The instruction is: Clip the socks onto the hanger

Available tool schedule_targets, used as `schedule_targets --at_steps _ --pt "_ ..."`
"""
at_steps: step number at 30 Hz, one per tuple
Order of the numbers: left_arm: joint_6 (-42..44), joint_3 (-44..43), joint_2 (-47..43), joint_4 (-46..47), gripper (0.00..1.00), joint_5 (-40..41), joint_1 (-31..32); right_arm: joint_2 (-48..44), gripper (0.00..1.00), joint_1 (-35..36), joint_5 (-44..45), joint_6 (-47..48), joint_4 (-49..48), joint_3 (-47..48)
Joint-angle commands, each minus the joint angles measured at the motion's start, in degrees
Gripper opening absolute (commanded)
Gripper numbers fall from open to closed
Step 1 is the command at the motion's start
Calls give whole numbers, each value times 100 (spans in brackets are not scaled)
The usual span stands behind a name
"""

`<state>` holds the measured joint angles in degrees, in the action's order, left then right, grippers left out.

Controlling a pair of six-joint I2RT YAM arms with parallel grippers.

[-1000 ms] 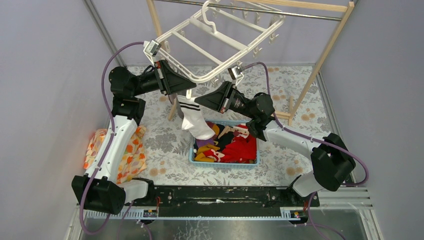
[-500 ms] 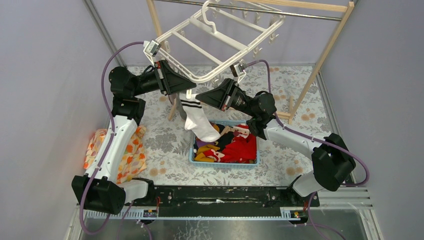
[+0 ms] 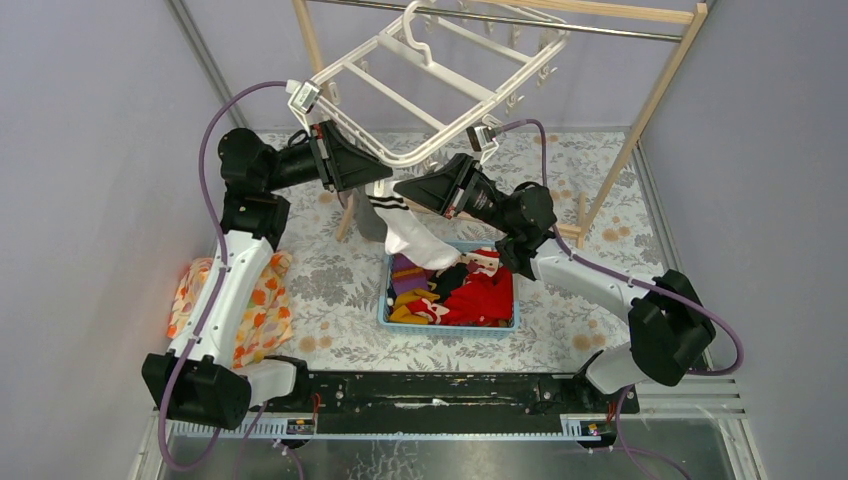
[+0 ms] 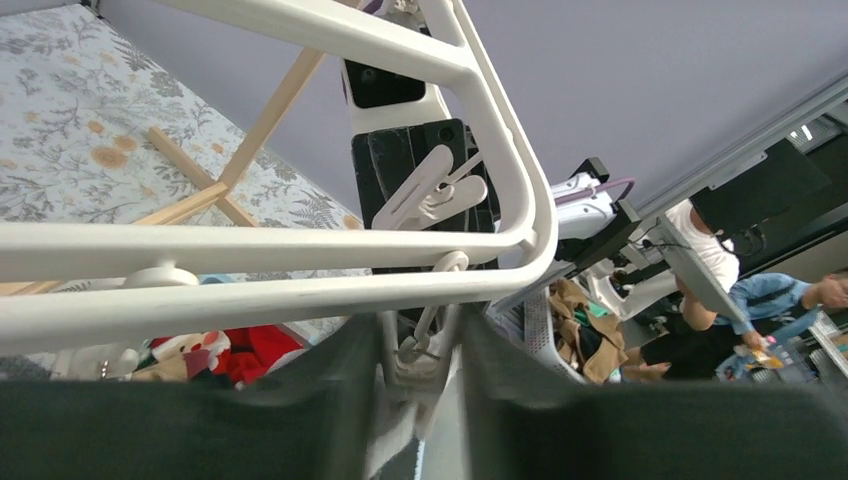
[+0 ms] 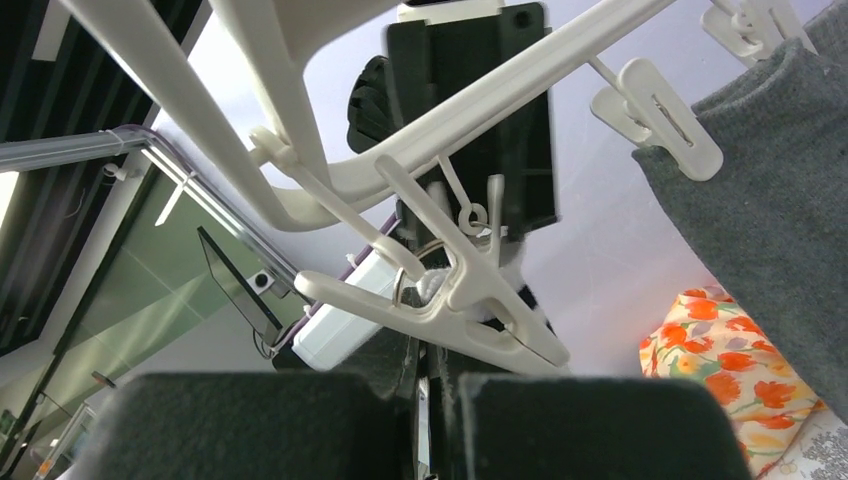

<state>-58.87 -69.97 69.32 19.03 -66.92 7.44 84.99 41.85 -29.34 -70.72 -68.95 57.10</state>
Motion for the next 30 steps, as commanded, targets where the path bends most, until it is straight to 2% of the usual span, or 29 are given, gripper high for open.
schedule_targets --at_steps 1,5,6,8,11,13,18,20,23,26,30 --pt "179 -197 -119 -151 48 -74 -32 -360 0 -49 168 293 -23 66" --pt "369 -377 -176 -500 72 -71 -37 -491 0 -53 211 511 404 88" --pt "473 -459 -190 -700 83 -87 -52 -529 0 -54 236 598 568 102" --pt "734 -627 -205 -1131 97 -166 -93 -667 0 -51 319 808 982 124" --pt "1345 -893 -264 -2128 99 -303 -261 -959 35 -47 564 1222 1822 107" --pt "2075 -1044 -335 -3041 99 -363 -452 -1210 56 -53 757 1547 2448 63" --pt "4026 -1117 -509 -5229 99 -507 -1213 -1913 97 -49 1373 2371 4075 -97" --pt "4989 -1093 -537 -6083 99 -243 -1335 -2172 100 -53 1587 2728 4818 -94" --pt "6025 -887 -581 -6773 99 759 -1342 -2562 100 -54 2016 3318 6178 -159" --pt "6593 -408 -629 -6757 99 1875 -1337 -3082 100 -54 2752 3820 7286 -444" --pt "6898 340 -582 -6155 99 3095 -1340 -3718 100 -53 4375 4254 8205 -957"
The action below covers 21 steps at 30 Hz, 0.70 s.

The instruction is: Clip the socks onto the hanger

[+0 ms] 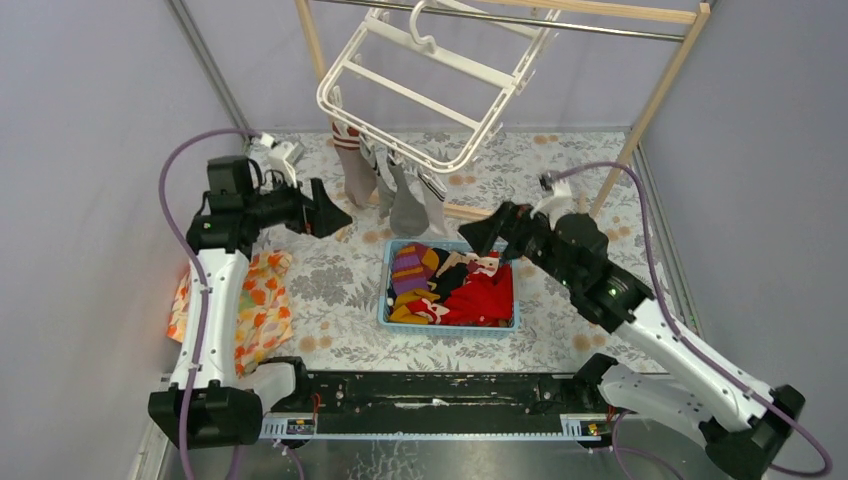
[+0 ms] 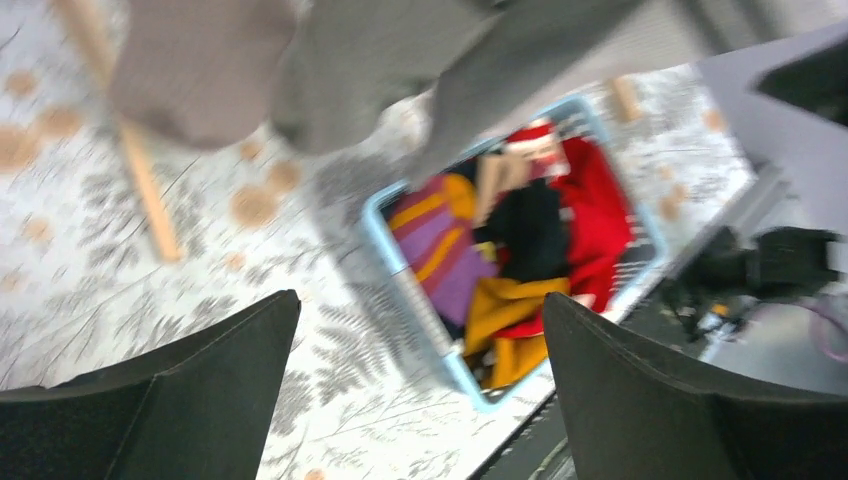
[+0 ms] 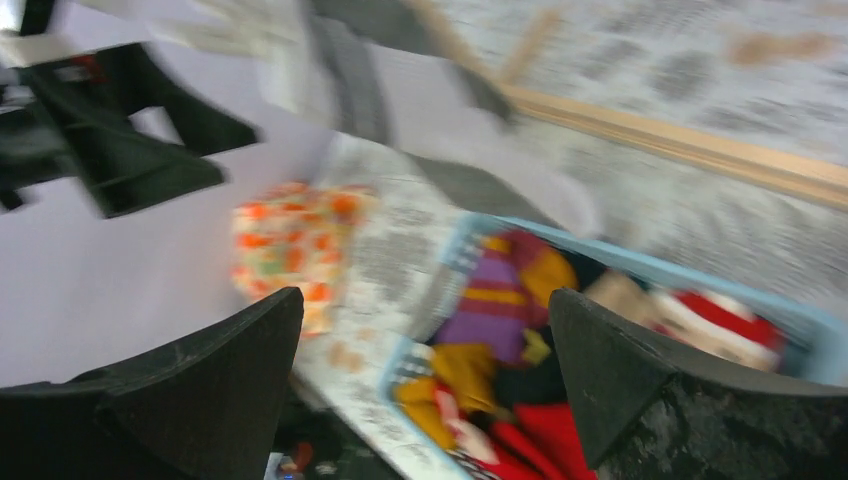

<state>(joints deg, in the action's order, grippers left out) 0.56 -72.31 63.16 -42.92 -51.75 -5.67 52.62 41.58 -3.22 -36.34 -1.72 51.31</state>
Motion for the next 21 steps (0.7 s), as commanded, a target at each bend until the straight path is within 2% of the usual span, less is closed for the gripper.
schedule_targets --at_steps 1,4,6,11,17,21 --pt "929 819 34 316 99 1784 -36 -563 100 -23 2201 877 1661 -458" --pt "811 1737 -58 1477 98 2168 -39 -538 100 -24 4257 750 2183 -574" --pt "714 2455 -121 2479 99 2334 -39 -519 100 -25 5465 850 2012 -877" --pt "453 3783 120 4708 99 2545 -41 -620 100 -78 7121 2594 -732 -2575" --pt "19 5073 669 7752 99 2792 -46 -693 100 -723 7005 3928 -4655 -4341" --pt "-308 5736 1342 10026 99 2888 -47 -424 100 -1680 6225 3388 -4860 -4592"
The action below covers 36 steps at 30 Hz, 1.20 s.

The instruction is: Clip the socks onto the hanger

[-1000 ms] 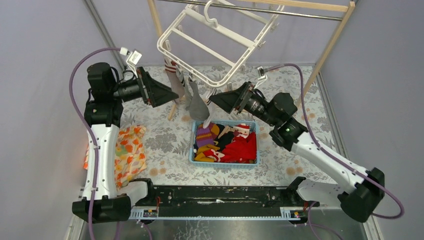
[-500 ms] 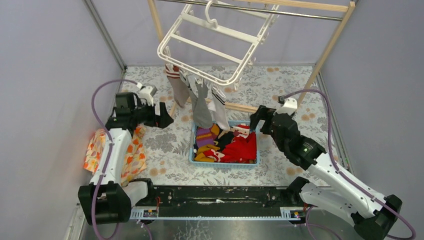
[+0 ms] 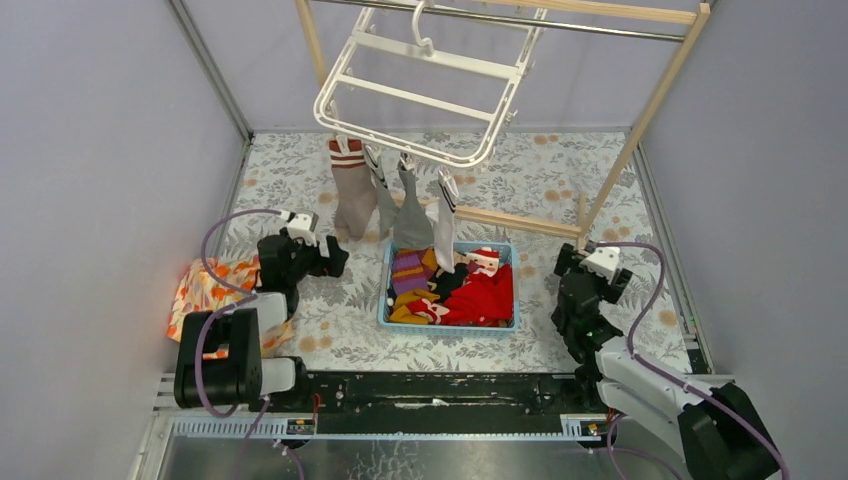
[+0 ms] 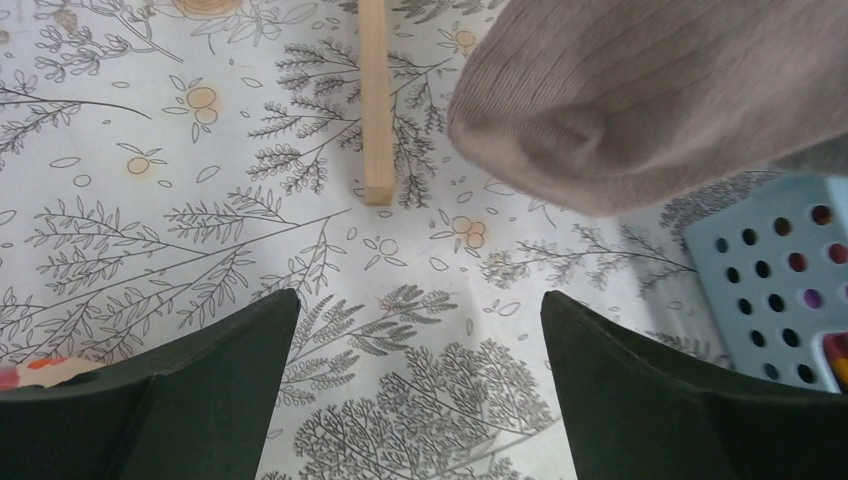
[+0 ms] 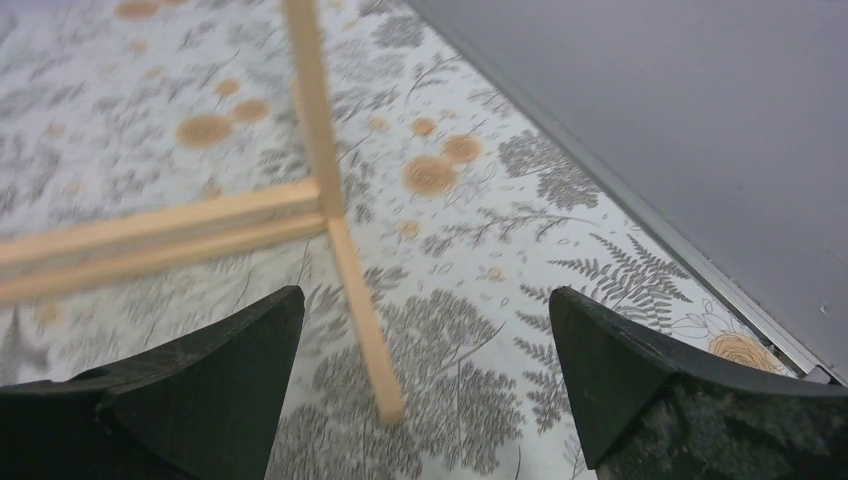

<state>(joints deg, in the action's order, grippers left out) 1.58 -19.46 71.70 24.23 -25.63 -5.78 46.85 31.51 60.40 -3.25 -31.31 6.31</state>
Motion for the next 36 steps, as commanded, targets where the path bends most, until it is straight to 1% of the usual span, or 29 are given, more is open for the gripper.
schedule_targets --at_steps 1,4,5,6,7,8,10,12,14,15,16,19,20,22,24,25,27,36 --pt "-507 513 704 3701 99 322 -29 288 100 -883 -340 -6 -1992 -120" --pt "-574 606 1280 4444 99 496 -31 1023 100 -1387 -1141 -201 -2571 -227" --pt "-614 592 1351 4489 99 581 -31 1345 100 -1511 -1401 -198 -2828 -234" --pt "-507 563 1265 4284 99 656 0 1687 100 -1597 -1567 -181 -3130 -226" --pt "-505 581 1308 4359 99 725 42 2034 100 -1698 -1799 -163 -3407 -188" --pt "-524 665 1388 4595 99 804 60 2408 100 -1773 -2052 -70 -3680 -130" --pt "-693 892 1664 5403 99 910 48 3042 100 -1878 -2654 367 -4237 5" --pt "-630 765 1549 4888 99 1087 79 3498 100 -2069 -3429 571 -4474 76" --pt "-557 647 1552 4697 99 1317 216 4144 100 -2225 -4054 649 -5263 -26" --pt "-514 584 1531 4491 99 1394 258 4422 100 -2243 -4092 719 -5714 -29" --pt "-487 572 1557 4496 99 1511 322 4384 100 -2248 -4067 678 -5466 97" --pt "-464 553 1551 4461 99 1608 376 4196 100 -2573 -4060 278 -3712 804" --pt "-466 565 1559 4500 99 1606 376 4190 100 -2718 -4224 80 -3500 919" --pt "-465 566 1561 4500 99 1601 376 4161 100 -2798 -4321 53 -3488 916" --pt "-466 566 1561 4503 99 1602 376 4191 100 -2799 -4306 121 -3934 746" --pt "-466 566 1558 4500 99 1607 376 4190 100 -2804 -4308 120 -3973 714" --pt "-462 571 1552 4503 99 1598 375 4195 100 -2799 -4310 80 -3678 852" --pt "-428 510 1561 4410 99 1692 432 4192 100 -2798 -4311 84 -3687 848"
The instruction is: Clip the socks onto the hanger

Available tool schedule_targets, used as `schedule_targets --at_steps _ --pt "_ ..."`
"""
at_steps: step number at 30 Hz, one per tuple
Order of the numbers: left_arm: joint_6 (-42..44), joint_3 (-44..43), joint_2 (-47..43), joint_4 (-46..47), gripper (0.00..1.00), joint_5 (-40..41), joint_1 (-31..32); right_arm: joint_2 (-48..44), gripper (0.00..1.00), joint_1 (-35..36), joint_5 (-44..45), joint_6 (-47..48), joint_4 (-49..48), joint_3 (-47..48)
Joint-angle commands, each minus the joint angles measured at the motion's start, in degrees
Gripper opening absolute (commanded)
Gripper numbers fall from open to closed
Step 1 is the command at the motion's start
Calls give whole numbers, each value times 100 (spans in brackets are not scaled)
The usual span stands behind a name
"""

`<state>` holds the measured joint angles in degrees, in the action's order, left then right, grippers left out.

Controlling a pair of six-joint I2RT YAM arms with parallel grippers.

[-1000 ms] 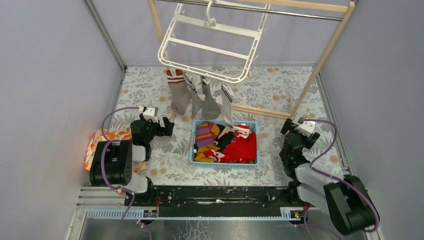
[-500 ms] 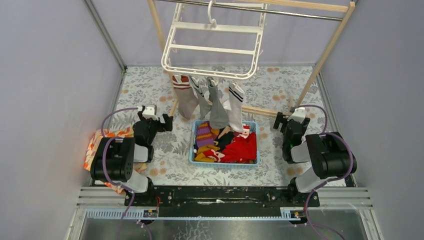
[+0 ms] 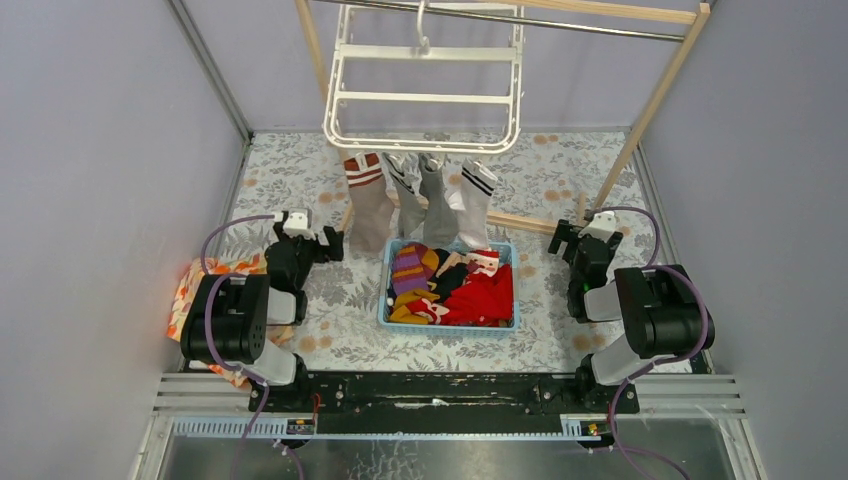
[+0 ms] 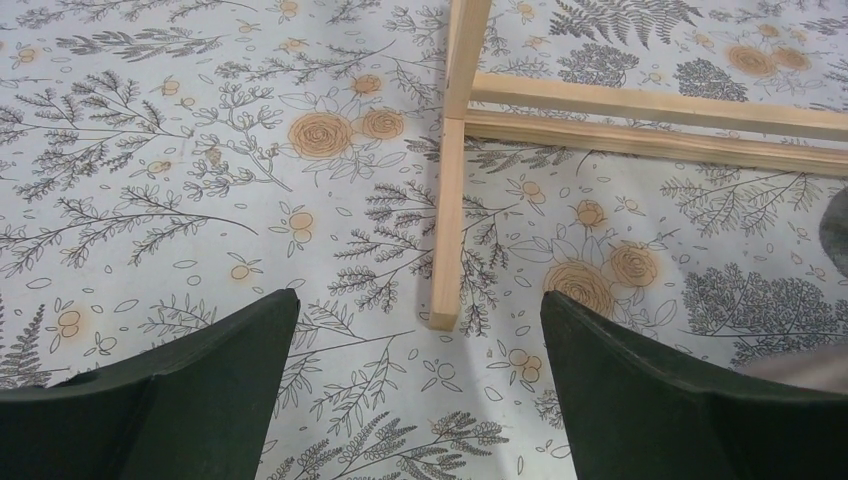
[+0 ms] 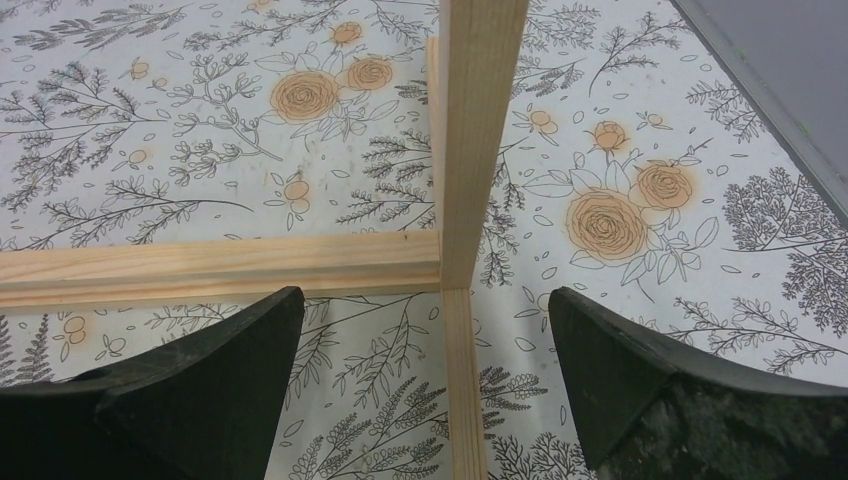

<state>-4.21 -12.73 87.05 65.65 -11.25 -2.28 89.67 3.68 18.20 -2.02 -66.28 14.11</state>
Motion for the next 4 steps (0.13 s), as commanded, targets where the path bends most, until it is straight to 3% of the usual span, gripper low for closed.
schedule_targets --at_steps 1,4 --pt "197 -175 19 211 99 372 156 -85 100 -17 -88 -39 -191 67" --pt "219 -161 16 226 99 438 202 -90 100 -17 -89 -43 -191 67"
